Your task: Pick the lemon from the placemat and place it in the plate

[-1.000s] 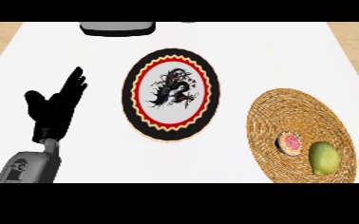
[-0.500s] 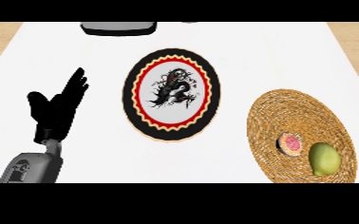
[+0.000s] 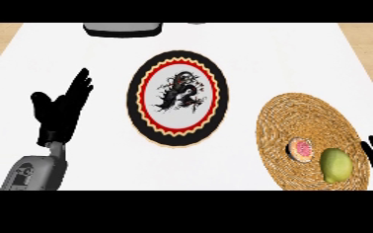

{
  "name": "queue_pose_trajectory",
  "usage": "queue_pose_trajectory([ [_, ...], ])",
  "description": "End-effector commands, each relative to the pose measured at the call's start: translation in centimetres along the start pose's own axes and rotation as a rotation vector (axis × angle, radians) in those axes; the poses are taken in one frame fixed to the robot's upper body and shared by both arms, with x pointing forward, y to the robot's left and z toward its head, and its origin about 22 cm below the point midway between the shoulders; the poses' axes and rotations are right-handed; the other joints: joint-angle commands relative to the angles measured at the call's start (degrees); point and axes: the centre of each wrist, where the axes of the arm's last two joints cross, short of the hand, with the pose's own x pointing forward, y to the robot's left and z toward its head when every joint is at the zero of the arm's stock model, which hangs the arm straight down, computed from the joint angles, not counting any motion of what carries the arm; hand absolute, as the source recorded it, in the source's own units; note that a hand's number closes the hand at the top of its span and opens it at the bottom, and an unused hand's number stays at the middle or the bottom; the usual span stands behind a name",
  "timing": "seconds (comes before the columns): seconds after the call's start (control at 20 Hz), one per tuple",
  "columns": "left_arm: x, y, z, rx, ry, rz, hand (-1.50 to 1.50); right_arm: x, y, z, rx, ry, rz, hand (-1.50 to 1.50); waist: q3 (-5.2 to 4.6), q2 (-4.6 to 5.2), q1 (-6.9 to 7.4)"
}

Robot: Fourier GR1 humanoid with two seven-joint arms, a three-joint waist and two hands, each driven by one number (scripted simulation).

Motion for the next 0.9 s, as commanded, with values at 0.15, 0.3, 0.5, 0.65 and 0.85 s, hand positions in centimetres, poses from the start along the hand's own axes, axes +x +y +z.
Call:
queue_pose_trajectory([
  [0.15, -0.1, 0.9, -1.1, 0.007, 0.004, 0.019, 0.00, 2.3, 0.8, -2.9, 0.038, 0.041, 0.046, -1.50, 0.59, 0.21, 0.06],
  [0.3, 0.9, 1.0, 1.1, -0.027, 0.008, 0.009, 0.00, 2.0, 1.1, -3.7, 0.022, 0.057, 0.044, -1.50, 0.62, 0.08, 0.39],
  [0.5, -0.9, 1.5, 1.0, -0.012, -0.009, 0.027, 0.00, 2.3, 2.7, -3.6, 0.030, 0.047, 0.058, -1.50, 0.61, 0.12, 0.31],
  [0.65, 1.4, 0.8, 0.0, -0.003, 0.010, 0.012, 0.00, 2.3, 1.9, -4.2, 0.066, 0.067, 0.085, -1.50, 0.62, 0.10, 0.22],
  [0.85, -0.4, 0.6, 0.1, 0.015, -0.010, 0.006, 0.00, 2.7, 5.0, -2.8, 0.154, 0.023, 0.104, 1.50, 0.62, 0.15, 0.18],
])
